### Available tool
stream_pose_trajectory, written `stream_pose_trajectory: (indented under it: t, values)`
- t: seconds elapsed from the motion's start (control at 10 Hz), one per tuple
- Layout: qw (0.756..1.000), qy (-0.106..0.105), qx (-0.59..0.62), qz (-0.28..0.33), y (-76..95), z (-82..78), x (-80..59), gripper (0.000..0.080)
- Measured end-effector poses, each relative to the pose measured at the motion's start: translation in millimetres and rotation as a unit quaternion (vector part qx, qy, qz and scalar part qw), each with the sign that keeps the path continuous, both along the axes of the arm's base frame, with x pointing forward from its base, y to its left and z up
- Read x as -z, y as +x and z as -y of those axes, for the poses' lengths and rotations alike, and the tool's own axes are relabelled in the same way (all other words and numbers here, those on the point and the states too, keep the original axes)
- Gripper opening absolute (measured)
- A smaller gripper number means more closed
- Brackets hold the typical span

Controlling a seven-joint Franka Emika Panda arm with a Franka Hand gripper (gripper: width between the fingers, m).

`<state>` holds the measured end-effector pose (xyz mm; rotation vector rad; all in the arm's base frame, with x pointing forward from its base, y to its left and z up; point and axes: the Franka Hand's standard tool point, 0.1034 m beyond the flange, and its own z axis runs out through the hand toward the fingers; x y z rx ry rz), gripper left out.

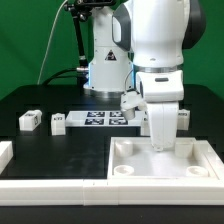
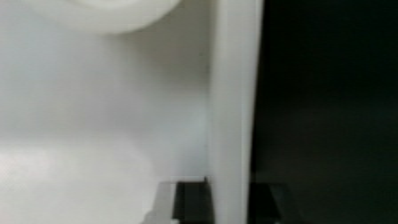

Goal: Assemble one leg

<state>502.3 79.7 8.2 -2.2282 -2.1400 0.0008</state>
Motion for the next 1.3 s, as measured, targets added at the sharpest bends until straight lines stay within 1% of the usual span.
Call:
stream_pose_trajectory:
  t: [0.3, 0.4, 0.5, 0.6, 0.7, 0.8, 0.9, 1.0, 1.3]
  values:
    - [1.000, 0.000, 0.001, 0.000, -0.1, 0.7, 0.1, 0.0063]
    - [1.000, 0.000, 0.001, 0.000, -0.1, 0.9, 0.2, 0.0245]
    - [1.000, 0.000, 0.001, 0.000, -0.1, 1.0, 0.2, 0.0381]
    - [1.000, 0.000, 0.001, 0.000, -0.1, 1.1, 0.1, 0.0381]
    - [1.000, 0.000, 0.001, 0.000, -0.1, 1.2, 0.2, 0.0561]
    - [1.000, 0.000, 0.001, 0.000, -0.1, 1.2, 0.2, 0.0621]
    - [1.000, 0.000, 0.001, 0.000, -0.1, 1.3, 0.2, 0.0621]
    - [1.000, 0.000, 0.001, 0.000, -0.1, 1.3, 0.2, 0.0644]
    - [1.000, 0.000, 0.002, 0.000, -0.2, 1.3, -0.3, 0.0649]
